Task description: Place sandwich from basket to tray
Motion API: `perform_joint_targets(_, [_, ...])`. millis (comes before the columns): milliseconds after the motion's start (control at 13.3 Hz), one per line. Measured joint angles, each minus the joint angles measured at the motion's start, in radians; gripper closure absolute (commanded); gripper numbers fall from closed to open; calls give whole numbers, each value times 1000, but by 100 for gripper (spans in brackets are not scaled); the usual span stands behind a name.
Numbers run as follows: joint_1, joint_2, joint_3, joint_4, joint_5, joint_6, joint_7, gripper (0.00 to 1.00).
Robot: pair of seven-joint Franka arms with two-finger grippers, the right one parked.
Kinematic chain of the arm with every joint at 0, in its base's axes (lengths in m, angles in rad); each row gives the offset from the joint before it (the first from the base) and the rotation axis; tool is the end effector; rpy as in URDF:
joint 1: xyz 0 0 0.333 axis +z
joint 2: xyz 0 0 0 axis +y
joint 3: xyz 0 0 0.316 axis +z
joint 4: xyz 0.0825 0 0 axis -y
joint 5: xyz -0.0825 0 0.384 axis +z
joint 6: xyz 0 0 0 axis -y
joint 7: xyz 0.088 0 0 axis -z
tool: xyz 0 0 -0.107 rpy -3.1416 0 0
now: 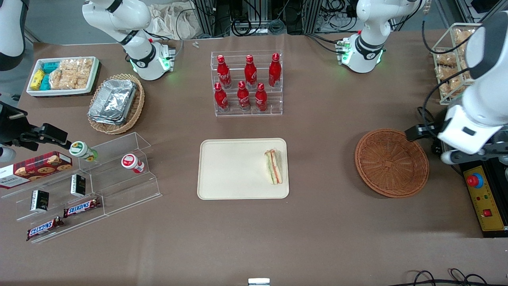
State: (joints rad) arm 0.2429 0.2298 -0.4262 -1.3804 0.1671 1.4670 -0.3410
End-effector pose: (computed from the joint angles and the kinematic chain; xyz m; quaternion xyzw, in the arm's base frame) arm 0.6046 -0.0624 0.5816 -0.9939 -0.0841 0.0502 0.0508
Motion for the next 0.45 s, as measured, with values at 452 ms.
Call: perform_joint_targets(452, [13, -10, 3, 12, -43, -18, 0, 0])
